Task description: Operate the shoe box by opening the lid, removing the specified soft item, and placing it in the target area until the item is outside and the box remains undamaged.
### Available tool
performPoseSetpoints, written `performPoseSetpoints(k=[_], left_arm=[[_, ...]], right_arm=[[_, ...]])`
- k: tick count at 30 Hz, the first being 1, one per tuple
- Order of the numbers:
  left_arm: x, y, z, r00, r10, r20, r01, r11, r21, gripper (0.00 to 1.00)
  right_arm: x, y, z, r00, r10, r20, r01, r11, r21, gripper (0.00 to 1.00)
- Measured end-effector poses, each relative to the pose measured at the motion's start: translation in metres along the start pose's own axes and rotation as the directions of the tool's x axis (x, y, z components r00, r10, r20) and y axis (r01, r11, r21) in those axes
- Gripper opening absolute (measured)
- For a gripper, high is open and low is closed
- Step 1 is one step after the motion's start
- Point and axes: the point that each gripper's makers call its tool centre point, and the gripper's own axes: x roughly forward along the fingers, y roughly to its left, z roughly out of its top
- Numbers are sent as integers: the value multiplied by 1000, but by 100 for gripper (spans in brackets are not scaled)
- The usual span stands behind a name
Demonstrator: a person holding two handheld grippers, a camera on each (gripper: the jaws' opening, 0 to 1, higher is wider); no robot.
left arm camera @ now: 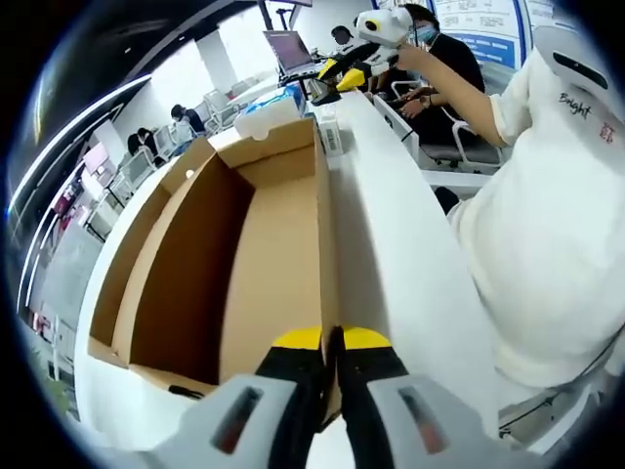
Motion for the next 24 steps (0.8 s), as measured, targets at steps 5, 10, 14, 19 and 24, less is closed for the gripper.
performPoseSetpoints(k=[5,10,14,19,24], left_arm=[[0,1,-1,1000,-4,-6,4,1000,-5,3],[0,0,-3,1000,0,-15,0,1000,-9,3],[-1,2,-3,1000,-10,-14,9,1000,-10,3],[0,2,-3,1000,-8,-10,8,1000,-2,3],[0,3,-3,1000,-21,-19,21,1000,-19,3]], right_arm=[[6,-5,19,994,-65,86,49,984,173,18],[19,11,38,983,-35,179,-29,939,344,21],[37,18,38,987,6,161,-73,907,414,16],[49,14,45,989,-25,144,-32,926,376,21],[63,0,60,998,-24,62,5,954,300,6]])
